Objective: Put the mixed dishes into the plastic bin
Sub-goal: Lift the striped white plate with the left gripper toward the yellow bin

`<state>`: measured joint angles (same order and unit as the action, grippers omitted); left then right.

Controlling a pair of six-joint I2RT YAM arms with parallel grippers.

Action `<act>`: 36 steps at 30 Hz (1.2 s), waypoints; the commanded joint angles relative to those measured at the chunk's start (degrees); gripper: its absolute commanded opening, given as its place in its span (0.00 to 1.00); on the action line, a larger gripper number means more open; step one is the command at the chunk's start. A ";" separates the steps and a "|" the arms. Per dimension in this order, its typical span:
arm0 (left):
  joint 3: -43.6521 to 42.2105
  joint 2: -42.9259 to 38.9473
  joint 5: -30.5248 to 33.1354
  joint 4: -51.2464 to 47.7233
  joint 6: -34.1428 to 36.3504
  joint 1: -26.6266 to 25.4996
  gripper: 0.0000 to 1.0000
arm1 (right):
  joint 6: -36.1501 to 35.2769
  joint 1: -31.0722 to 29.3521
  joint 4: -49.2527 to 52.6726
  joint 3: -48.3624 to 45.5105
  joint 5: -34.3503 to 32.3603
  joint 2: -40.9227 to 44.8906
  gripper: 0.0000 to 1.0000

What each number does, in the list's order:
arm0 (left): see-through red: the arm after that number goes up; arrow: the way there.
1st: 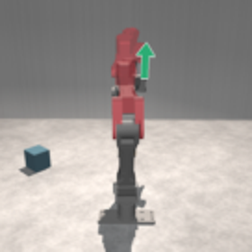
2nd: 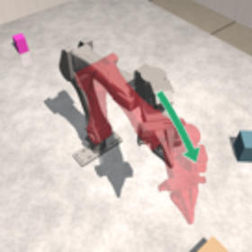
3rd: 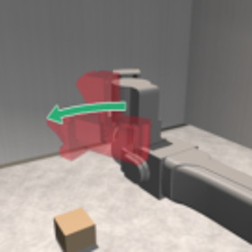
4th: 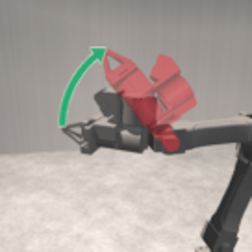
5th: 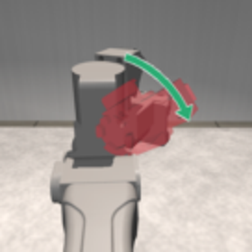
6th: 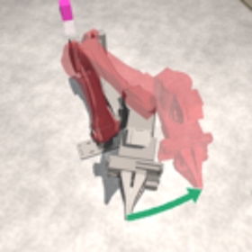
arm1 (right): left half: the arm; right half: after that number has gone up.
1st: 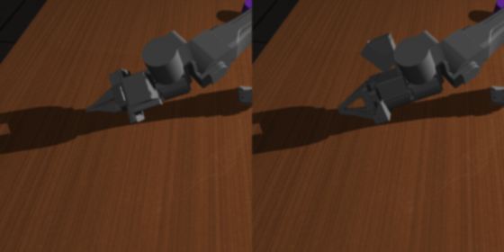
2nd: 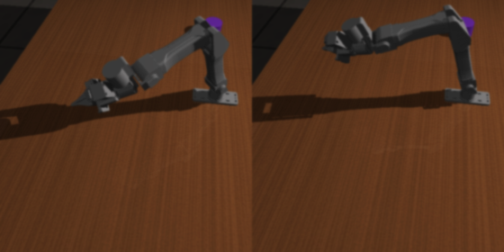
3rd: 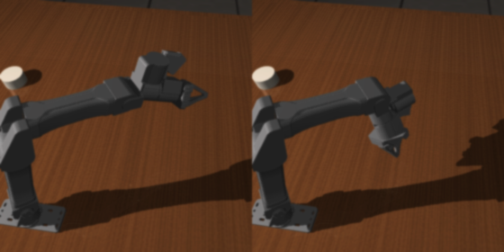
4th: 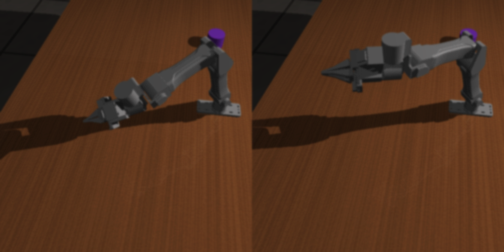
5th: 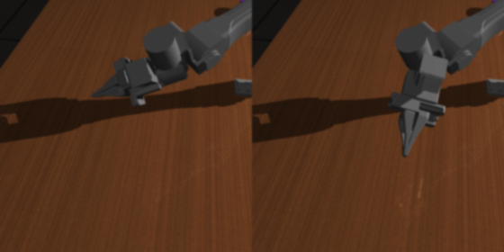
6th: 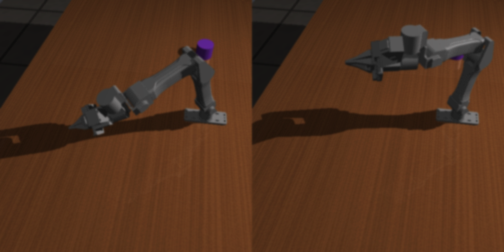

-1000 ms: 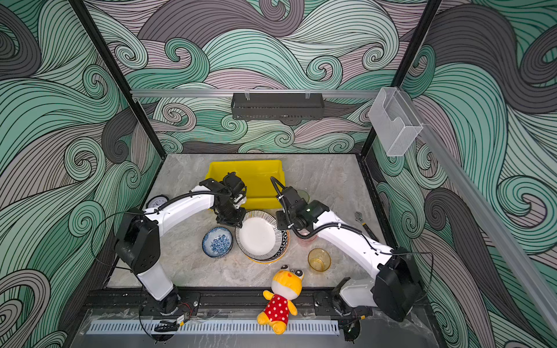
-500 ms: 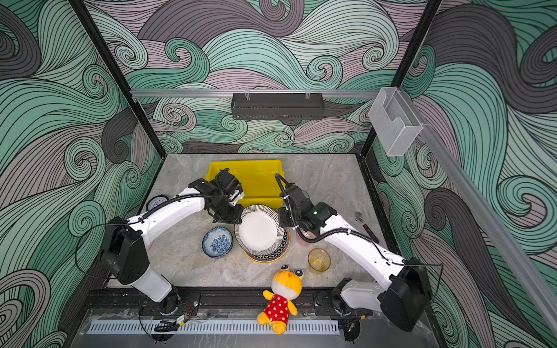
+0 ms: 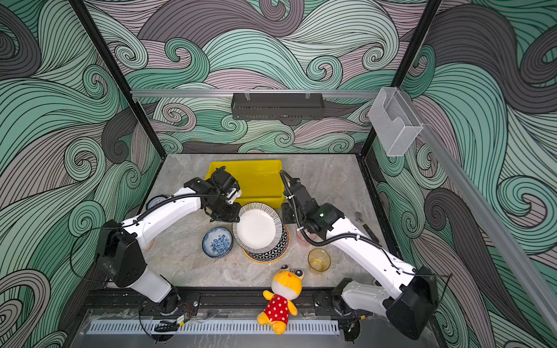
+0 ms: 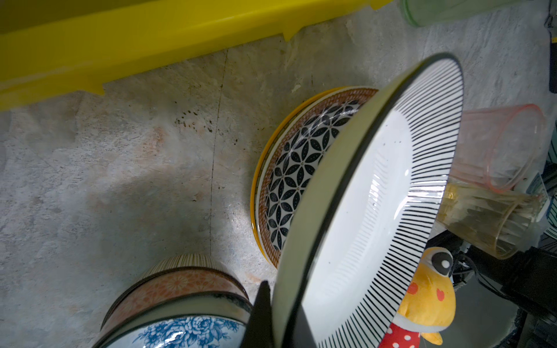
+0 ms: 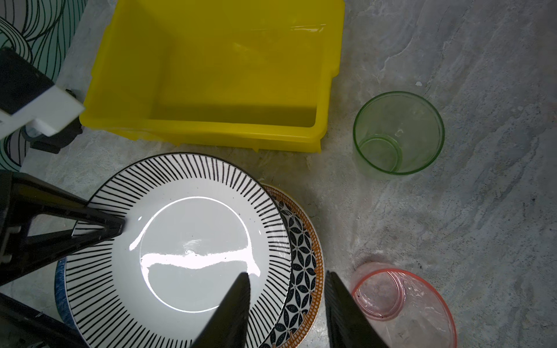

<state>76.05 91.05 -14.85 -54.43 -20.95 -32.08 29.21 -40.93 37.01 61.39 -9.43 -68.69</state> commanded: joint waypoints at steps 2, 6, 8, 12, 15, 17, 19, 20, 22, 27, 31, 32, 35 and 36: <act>5.17 -3.41 -2.69 0.50 0.80 0.63 0.00 | -0.24 -0.33 -0.31 1.98 -3.23 1.01 0.44; 6.42 -3.37 -2.31 0.56 1.26 1.22 0.00 | -0.68 -0.38 -0.75 2.25 -4.61 1.03 0.46; 7.01 -3.40 -2.20 0.65 1.64 1.53 0.00 | -0.93 -0.33 -0.81 2.44 -5.23 1.00 0.46; 8.10 -3.29 -1.76 1.14 1.82 2.31 0.00 | -1.57 -0.37 -0.82 2.70 -6.49 0.84 0.47; 8.33 -3.06 -1.92 2.26 1.96 3.10 0.00 | -1.65 -0.37 -0.92 3.13 -7.68 0.83 0.47; 8.49 -2.83 -2.09 2.78 2.30 3.65 0.00 | -1.66 -0.36 -1.15 3.45 -7.82 0.65 0.47; 8.84 -2.46 -2.49 2.87 2.56 4.35 0.00 | -1.93 -0.33 -1.26 3.58 -7.78 0.33 0.47; 9.19 -2.23 -2.83 2.85 2.63 4.79 0.00 | -2.05 -0.38 -1.33 3.73 -7.95 0.18 0.47; 9.59 -1.97 -3.57 3.06 2.71 5.62 0.00 | -2.42 -0.38 -1.30 3.83 -8.50 -0.13 0.47; 10.16 -1.45 -4.09 3.72 2.83 7.29 0.00 | -3.35 -0.39 -1.59 4.42 -9.06 -1.09 0.47; 10.41 -1.26 -4.72 4.16 3.03 8.65 0.00 | -3.58 -0.38 -1.75 4.80 -8.84 -1.78 0.47; 10.46 -1.18 -4.83 4.31 3.12 9.00 0.00 | -3.57 -0.38 -1.87 4.76 -8.83 -1.80 0.47; 10.93 -1.05 -5.01 5.15 3.35 10.04 0.00 | -3.63 -0.41 -2.45 4.58 -8.68 -2.06 0.47; 11.03 -1.05 -5.01 5.42 3.42 10.31 0.00 | -3.64 -0.38 -2.43 4.53 -8.76 -2.15 0.47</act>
<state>82.72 90.54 -15.46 -53.10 -18.17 -22.72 25.69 -40.93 35.59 64.51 -16.95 -70.46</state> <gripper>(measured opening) 0.071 0.473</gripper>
